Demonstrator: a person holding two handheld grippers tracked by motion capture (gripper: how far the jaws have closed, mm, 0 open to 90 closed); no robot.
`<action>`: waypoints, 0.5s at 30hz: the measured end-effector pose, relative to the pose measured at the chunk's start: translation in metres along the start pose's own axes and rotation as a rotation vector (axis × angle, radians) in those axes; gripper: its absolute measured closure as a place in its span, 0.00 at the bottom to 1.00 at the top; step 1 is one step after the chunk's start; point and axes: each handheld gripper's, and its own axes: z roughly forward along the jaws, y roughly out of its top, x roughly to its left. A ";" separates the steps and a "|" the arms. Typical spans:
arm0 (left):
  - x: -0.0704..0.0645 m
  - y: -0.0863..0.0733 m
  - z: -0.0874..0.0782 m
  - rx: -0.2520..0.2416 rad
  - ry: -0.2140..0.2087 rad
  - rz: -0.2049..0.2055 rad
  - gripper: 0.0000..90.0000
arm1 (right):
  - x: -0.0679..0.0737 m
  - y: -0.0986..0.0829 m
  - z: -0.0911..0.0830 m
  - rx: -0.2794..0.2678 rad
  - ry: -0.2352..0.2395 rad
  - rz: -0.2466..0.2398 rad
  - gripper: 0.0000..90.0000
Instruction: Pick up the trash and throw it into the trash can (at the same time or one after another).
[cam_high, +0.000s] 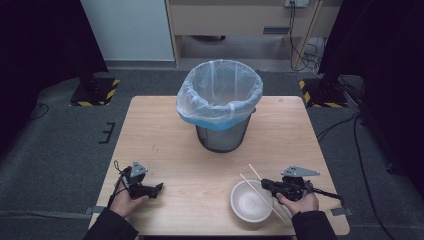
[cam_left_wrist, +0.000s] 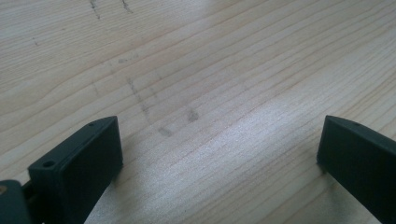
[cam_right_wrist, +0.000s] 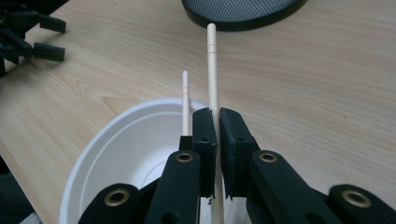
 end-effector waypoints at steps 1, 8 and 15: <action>0.000 0.000 0.000 0.000 0.000 0.000 0.00 | 0.000 0.001 -0.001 -0.007 0.002 0.004 0.95; 0.000 0.000 0.000 0.000 0.000 0.000 0.00 | -0.005 0.010 -0.009 -0.080 -0.002 0.011 0.95; 0.000 0.000 0.000 0.000 0.000 0.000 0.00 | -0.014 0.018 -0.021 -0.206 -0.021 0.030 0.95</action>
